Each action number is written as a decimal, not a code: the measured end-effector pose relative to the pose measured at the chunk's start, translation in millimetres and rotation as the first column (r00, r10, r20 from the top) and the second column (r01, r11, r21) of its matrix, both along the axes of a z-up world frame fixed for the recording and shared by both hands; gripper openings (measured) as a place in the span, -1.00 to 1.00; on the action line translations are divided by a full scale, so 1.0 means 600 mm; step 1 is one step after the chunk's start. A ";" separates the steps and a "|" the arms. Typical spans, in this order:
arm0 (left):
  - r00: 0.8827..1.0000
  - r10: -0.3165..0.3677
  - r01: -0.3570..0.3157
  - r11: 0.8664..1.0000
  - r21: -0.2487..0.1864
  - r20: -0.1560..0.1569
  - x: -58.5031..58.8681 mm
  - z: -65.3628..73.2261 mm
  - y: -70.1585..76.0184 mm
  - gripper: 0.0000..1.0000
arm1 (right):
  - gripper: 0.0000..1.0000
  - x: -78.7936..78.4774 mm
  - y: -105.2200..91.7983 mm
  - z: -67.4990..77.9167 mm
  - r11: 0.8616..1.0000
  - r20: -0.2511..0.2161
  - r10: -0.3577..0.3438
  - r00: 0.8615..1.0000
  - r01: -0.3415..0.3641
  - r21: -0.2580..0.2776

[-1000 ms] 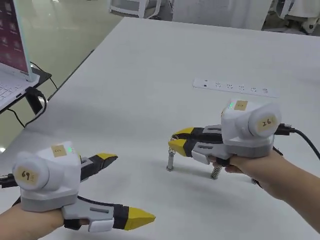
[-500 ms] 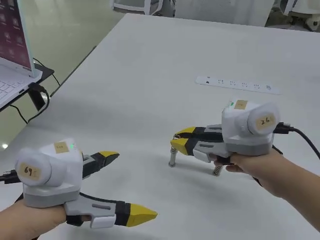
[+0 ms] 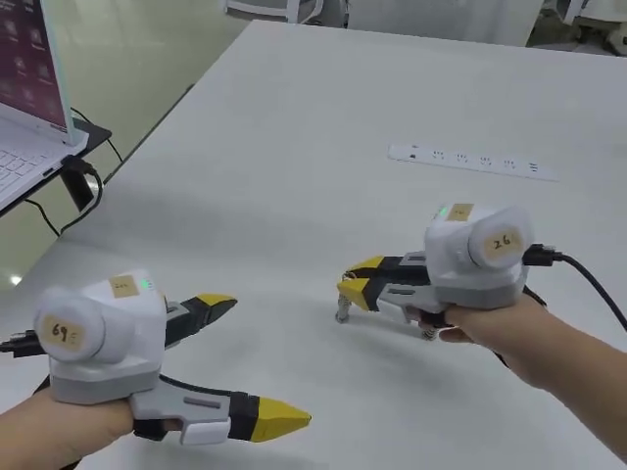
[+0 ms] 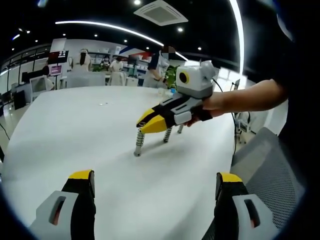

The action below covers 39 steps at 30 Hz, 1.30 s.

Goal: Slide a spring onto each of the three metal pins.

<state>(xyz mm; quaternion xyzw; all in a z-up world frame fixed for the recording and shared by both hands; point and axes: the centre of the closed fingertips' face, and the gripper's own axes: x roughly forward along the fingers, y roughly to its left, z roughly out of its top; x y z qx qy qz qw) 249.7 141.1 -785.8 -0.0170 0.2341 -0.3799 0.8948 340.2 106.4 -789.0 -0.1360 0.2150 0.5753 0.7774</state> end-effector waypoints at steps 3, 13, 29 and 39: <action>1.000 -0.003 0.003 1.000 -0.002 -0.002 -0.001 -0.001 -0.001 0.96 | -0.84 -0.005 0.001 -0.011 1.000 -0.003 0.006 1.000 -0.006 -0.020; 1.000 -0.003 0.003 1.000 -0.004 -0.002 0.000 -0.002 0.000 0.96 | -0.84 -0.013 0.003 -0.038 0.994 0.020 0.043 0.999 -0.041 -0.103; 1.000 -0.006 0.006 1.000 -0.012 0.007 0.006 0.004 -0.008 0.96 | -0.71 -0.011 -0.001 -0.026 0.997 0.025 0.026 0.999 -0.024 -0.079; 1.000 -0.009 0.010 1.000 -0.014 0.029 0.017 0.023 -0.017 0.96 | -0.60 -0.015 -0.019 0.006 0.999 0.050 0.023 0.999 -0.021 -0.041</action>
